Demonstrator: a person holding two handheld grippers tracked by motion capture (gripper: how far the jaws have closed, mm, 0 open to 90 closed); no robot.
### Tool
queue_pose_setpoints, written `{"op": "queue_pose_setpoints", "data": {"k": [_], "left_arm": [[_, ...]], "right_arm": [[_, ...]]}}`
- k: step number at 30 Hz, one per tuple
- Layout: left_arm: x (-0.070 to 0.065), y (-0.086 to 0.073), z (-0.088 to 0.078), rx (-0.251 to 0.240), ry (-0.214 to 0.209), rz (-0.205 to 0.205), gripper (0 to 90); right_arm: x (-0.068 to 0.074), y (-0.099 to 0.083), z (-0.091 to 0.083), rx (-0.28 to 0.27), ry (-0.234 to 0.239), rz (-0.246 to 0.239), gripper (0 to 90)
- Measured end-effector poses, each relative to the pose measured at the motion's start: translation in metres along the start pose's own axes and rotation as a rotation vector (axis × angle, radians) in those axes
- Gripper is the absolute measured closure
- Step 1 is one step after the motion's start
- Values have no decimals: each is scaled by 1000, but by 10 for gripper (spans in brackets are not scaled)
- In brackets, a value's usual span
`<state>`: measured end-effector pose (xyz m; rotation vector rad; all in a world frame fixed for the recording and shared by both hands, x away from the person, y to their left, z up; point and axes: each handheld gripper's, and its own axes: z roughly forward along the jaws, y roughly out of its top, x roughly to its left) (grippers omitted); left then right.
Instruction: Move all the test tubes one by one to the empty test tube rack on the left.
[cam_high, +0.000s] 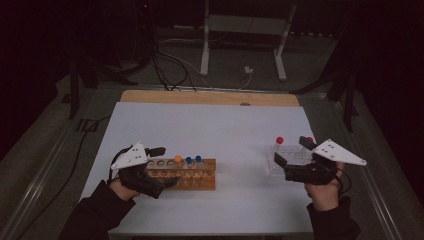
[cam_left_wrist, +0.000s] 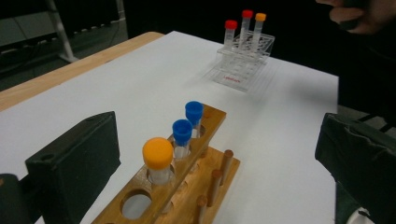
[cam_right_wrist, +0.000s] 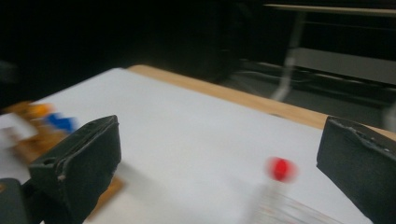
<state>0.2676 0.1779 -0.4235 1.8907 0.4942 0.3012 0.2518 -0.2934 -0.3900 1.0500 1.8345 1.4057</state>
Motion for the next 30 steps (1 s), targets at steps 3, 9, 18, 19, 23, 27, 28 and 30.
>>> {"op": "queue_pose_setpoints", "data": {"k": [3, 9, 18, 19, 23, 27, 28, 30], "left_arm": [[2, -3, -5, -5, 0, -10, 7], [5, -8, -11, -8, 17, -16, 7], [4, -11, -14, 1, 26, -9, 7], [4, -11, -14, 1, 31, -8, 7], [5, -12, -15, 3, 32, -13, 7], [5, -13, -13, 8, 25, -13, 7], [5, -13, -13, 9, 31, -11, 7], [5, -13, -13, 4, 30, -11, 7]], "right_arm": [[-19, -4, -8, 0, -84, 12, 0], [-53, -17, -19, 23, -219, 57, 0], [-87, -51, -13, 112, -307, 139, 2], [-90, -55, -11, 122, -314, 145, 32], [-98, -67, -5, 155, -322, 180, 72], [-104, -76, 1, 196, -328, 199, 178], [-105, -77, 3, 208, -327, 204, 209], [-107, -81, 6, 223, -339, 216, 301]]}}
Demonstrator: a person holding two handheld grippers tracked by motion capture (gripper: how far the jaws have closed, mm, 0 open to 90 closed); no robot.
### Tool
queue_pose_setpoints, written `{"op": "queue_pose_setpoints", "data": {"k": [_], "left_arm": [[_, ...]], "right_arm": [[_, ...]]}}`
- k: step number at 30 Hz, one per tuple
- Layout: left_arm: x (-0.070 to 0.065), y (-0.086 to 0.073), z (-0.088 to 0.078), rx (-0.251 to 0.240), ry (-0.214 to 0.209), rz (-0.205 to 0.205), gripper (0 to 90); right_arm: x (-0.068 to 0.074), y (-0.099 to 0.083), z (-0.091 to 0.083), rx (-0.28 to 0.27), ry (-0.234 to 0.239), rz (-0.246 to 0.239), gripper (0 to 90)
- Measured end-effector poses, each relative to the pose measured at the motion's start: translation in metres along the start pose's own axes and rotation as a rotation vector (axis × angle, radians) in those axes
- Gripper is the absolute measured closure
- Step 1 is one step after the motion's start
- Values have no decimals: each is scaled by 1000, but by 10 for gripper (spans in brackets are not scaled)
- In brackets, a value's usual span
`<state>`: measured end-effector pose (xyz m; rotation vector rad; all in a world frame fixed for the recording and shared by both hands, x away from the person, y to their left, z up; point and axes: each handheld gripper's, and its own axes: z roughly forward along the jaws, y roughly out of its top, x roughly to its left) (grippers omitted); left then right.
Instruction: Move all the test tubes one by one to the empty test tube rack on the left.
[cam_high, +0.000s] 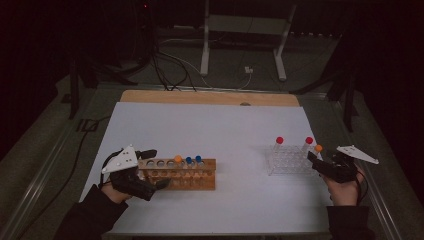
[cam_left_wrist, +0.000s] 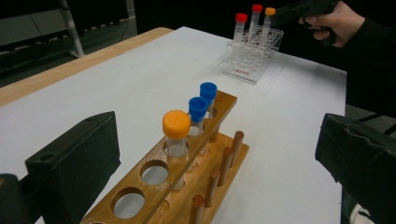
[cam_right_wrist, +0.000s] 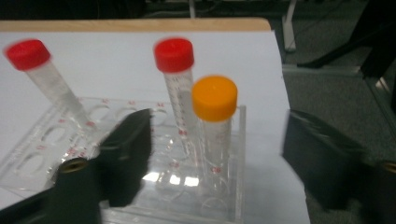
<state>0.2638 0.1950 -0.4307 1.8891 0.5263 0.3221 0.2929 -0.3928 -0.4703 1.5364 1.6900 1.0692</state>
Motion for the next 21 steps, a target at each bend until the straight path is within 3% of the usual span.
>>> {"op": "queue_pose_setpoints", "data": {"k": [2, 5, 11, 15, 17, 21], "left_arm": [[0, 0, 0, -1, 3, -1, 7], [1, -1, 0, 1, 2, -2, 7], [1, -1, 1, 0, 2, -3, 7], [0, -1, 1, 3, 3, -1, 7], [0, -1, 1, 5, -1, 0, 7], [1, -1, 1, 2, 1, -4, 7]], "right_arm": [[-1, -2, 4, 16, 7, 3, 413], [-1, -3, 9, 27, 7, 11, 509], [-1, -2, 10, 22, -20, -2, 623], [0, -2, 10, 18, -36, -11, 647], [1, -2, 10, 15, -23, -15, 720], [5, 1, 9, 12, -45, -47, 739]]}}
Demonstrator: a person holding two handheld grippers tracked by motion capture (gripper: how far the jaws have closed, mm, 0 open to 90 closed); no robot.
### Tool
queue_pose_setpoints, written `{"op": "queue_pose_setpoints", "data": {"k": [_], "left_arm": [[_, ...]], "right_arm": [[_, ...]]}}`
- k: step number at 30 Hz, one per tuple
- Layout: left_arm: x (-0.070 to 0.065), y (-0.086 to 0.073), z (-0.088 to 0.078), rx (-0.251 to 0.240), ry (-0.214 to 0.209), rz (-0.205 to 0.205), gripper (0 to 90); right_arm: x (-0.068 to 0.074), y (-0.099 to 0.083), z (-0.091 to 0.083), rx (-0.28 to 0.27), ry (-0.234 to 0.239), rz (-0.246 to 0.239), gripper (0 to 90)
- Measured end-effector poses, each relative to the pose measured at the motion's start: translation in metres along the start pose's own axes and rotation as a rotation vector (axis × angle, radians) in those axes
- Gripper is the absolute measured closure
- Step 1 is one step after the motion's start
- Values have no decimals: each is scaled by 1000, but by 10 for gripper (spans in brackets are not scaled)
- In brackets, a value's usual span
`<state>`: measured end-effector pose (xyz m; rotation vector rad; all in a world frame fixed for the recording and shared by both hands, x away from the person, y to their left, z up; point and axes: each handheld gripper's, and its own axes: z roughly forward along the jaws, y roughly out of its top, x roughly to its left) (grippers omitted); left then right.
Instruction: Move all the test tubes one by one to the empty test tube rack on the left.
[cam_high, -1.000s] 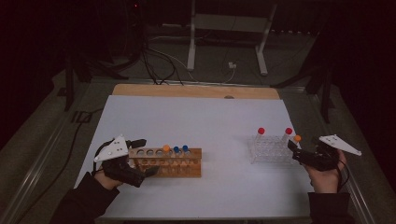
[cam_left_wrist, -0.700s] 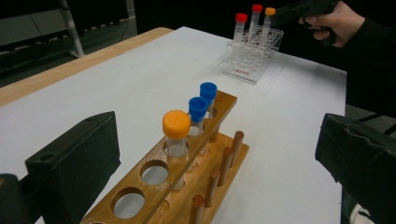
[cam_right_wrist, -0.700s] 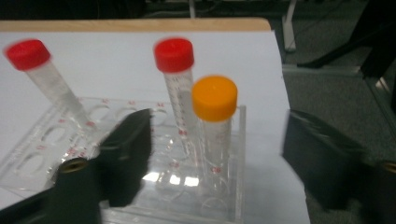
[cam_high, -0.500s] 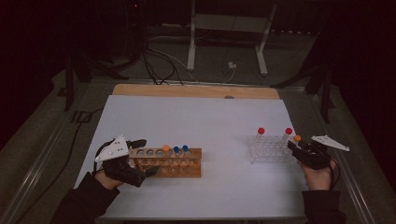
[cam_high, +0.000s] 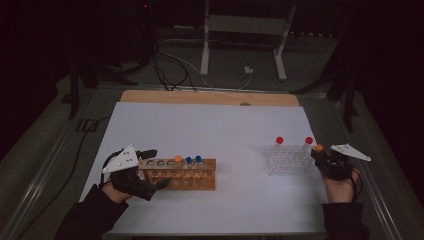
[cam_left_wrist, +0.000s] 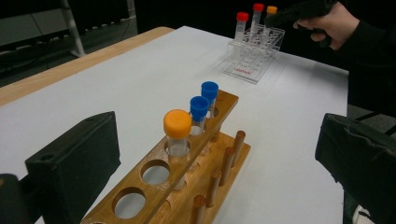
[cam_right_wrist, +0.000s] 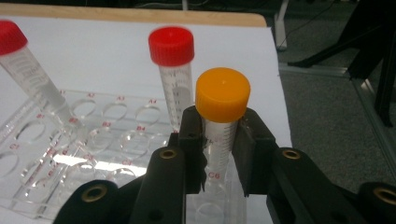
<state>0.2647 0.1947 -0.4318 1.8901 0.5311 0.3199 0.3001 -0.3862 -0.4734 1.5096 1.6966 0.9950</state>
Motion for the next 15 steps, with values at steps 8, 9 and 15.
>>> {"op": "queue_pose_setpoints", "data": {"k": [8, 9, 15], "left_arm": [[-1, 0, 0, 7, -1, 6, 7], [-1, 0, 0, 6, -1, 5, 7], [-1, 1, 0, 9, -2, 10, 7]], "right_arm": [[1, 9, -13, -37, -5, -6, 743], [2, 11, -16, -51, -7, -4, 743], [8, 23, -35, -108, -26, -38, 743]]}}
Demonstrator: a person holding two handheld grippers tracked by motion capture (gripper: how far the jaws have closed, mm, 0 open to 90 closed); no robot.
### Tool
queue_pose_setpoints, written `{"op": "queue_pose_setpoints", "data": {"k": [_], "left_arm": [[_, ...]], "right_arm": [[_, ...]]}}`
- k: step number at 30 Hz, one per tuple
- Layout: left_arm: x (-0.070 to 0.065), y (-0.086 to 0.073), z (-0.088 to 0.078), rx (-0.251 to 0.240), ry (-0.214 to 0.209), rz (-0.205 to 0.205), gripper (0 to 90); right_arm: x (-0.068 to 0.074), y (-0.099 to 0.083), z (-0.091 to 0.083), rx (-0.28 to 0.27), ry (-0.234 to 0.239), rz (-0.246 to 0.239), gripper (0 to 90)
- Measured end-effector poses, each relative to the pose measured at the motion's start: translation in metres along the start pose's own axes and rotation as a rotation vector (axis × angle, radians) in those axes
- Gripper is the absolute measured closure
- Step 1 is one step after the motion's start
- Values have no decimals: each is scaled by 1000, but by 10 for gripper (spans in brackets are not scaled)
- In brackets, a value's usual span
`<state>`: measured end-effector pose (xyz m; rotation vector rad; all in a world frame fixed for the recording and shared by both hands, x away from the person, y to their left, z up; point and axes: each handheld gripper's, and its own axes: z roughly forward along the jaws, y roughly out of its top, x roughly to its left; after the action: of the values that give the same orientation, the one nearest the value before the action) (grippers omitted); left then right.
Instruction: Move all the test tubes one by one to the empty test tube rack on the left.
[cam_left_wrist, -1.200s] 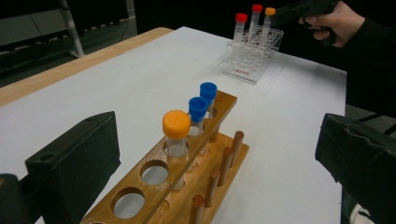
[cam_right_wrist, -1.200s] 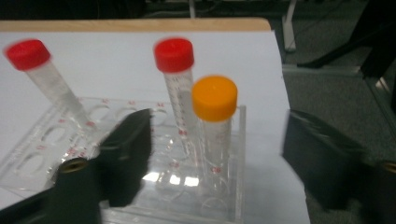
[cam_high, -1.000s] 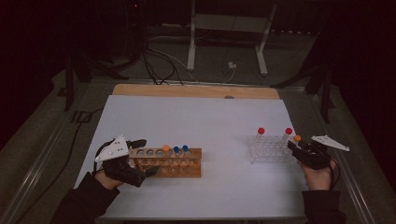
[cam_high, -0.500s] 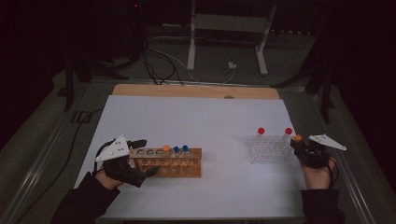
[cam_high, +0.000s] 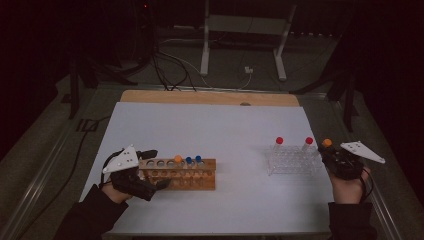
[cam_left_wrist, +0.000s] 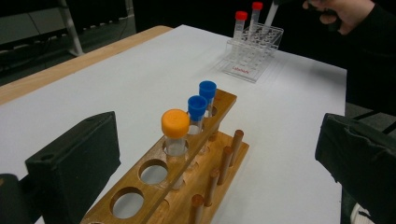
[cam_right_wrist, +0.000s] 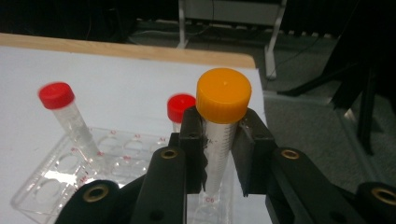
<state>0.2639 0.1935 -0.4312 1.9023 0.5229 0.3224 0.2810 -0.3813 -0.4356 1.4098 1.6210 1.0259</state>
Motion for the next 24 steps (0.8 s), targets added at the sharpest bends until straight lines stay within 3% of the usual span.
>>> {"op": "queue_pose_setpoints", "data": {"k": [10, 19, 24], "left_arm": [[-1, 1, 0, 5, -3, 6, 7], [-3, 3, 1, 10, 1, 5, 7], [-6, 5, 0, 9, -18, 6, 8]], "right_arm": [[21, 17, -17, -44, 68, -47, 743], [56, 30, -32, -71, 196, -110, 743], [79, 32, -33, -67, 276, -147, 743]]}}
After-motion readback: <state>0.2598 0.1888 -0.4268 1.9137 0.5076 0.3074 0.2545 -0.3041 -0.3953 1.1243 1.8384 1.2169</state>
